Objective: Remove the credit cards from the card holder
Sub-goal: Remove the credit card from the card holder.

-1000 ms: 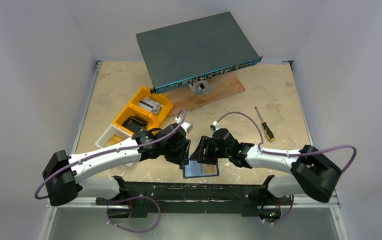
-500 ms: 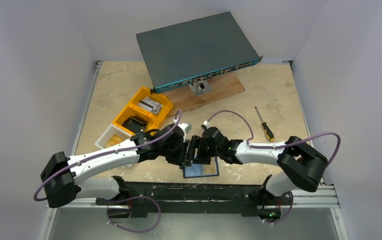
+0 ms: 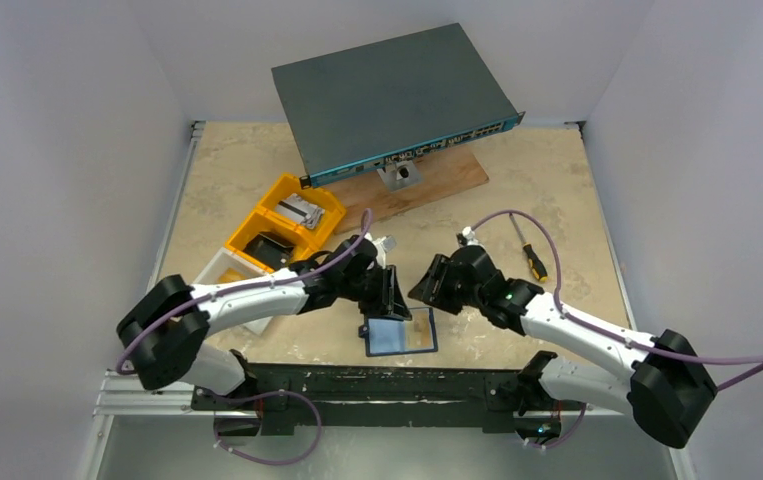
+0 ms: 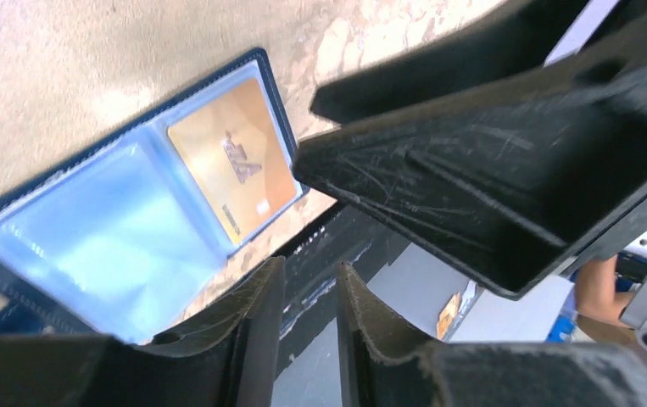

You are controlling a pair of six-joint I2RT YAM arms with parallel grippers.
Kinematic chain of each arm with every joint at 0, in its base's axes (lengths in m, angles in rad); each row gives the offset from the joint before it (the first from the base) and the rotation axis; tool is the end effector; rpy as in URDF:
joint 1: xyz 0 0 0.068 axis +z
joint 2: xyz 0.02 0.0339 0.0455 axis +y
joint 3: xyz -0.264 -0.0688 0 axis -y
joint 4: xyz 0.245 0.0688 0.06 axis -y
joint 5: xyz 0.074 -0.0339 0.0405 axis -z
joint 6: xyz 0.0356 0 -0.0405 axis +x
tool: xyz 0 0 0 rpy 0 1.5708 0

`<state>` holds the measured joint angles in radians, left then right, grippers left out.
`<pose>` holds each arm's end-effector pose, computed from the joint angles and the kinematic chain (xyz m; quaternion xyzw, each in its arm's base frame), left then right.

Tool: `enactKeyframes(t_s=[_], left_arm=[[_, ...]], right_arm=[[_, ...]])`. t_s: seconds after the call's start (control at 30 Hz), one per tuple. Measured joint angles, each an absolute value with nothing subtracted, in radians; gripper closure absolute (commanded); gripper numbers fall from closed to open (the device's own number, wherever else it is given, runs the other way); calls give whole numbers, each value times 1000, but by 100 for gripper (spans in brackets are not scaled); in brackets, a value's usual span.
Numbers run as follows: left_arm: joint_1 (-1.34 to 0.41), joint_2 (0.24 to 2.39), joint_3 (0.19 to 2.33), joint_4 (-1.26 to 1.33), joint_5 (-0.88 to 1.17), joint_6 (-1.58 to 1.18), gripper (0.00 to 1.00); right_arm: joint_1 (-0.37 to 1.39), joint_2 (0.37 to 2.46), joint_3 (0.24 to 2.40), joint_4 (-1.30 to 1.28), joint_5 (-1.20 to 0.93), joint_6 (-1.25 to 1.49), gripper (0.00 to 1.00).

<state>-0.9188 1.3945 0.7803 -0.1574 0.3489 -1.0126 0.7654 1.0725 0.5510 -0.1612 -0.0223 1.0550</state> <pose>0.1636 -0.2343 0.2063 0.0249 0.9094 -0.4061 0.0864 0.1589 0.1538 0.2062 0.1256 0.8942 0.3454 0.2556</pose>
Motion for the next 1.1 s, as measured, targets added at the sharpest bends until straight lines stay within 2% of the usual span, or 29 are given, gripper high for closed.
enactKeyframes(t_s=[0.13,0.27,0.53,0.8,1.1], left_arm=[[-895,1510,765,-36,401,-1039,90],[-885,1573,754,-29,402,-1032,100],[-884,1620,749,-139,337,-970,100],[-884,1639,765,-170,325,-946,100],[-882,1646,767,-165,332,-940,100]], right_arm=[[767,1062,509,-252,2,1032,66],[767,1049,486,-316,18,1014,72],[820,1061,485,-336,40,993,81],[904,1172,515,-372,96,994,83],[946,1251,554,-367,115,997,90]])
